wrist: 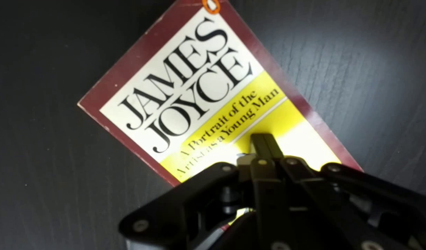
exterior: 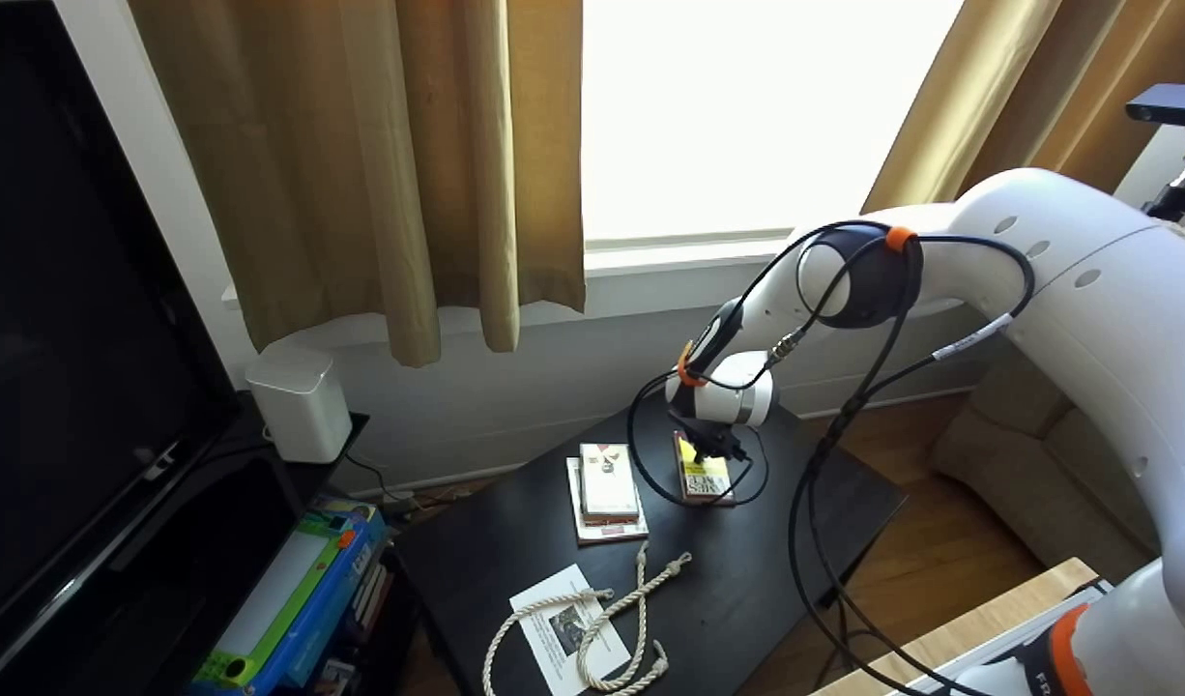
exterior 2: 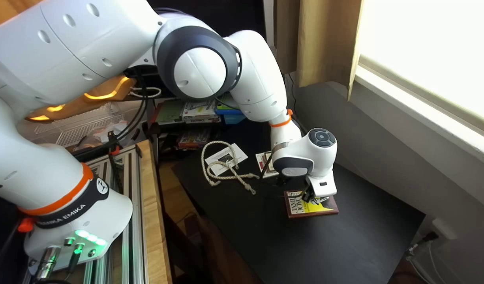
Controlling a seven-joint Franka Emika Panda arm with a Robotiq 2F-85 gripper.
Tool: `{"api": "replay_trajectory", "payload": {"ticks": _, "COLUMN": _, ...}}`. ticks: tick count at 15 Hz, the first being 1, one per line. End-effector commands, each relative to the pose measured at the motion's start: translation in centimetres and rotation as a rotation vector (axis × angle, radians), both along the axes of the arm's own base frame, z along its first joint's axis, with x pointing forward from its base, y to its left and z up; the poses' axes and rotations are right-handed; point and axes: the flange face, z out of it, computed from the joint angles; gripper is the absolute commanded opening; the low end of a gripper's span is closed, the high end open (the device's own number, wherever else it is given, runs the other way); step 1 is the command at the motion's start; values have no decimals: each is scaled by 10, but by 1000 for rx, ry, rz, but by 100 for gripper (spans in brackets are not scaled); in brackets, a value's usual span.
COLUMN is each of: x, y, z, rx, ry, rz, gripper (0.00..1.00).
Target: Turn the yellow book around
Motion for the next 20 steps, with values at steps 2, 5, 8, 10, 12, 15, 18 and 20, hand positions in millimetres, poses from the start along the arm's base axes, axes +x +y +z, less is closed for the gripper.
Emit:
{"api": "replay_trajectory", "payload": {"ticks": 2, "x": -34, "y": -6, "z": -27, "rx": -15, "ry": 93, "rz": -182, "gripper": 0}}
{"api": "replay_trajectory", "payload": {"ticks": 5, "x": -40, "y": -6, "z": -21, "rx": -7, "ry": 98, "rz": -248, "gripper": 0}}
{"api": "replay_trajectory", "payload": {"ticks": 8, "x": -51, "y": -8, "z": -21, "rx": -26, "ry": 120, "rz": -368, "gripper": 0}}
{"api": "replay_trajectory", "payload": {"ticks": 10, "x": -58, "y": -11, "z": -22, "rx": -41, "ry": 131, "rz": -441, "gripper": 0}}
{"api": "replay_trajectory", "payload": {"ticks": 12, "x": -63, "y": -10, "z": -21, "rx": -43, "ry": 135, "rz": -503, "gripper": 0}}
{"api": "replay_trajectory", "payload": {"ticks": 15, "x": -71, "y": -10, "z": -21, "rx": -47, "ry": 158, "rz": -582, "gripper": 0}}
{"api": "replay_trajectory", "payload": {"ticks": 18, "x": -81, "y": -11, "z": -22, "rx": -42, "ry": 176, "rz": -652, "gripper": 0}}
{"api": "replay_trajectory", "payload": {"ticks": 20, "x": -85, "y": -12, "z": -20, "rx": -45, "ry": 164, "rz": -685, "gripper": 0}}
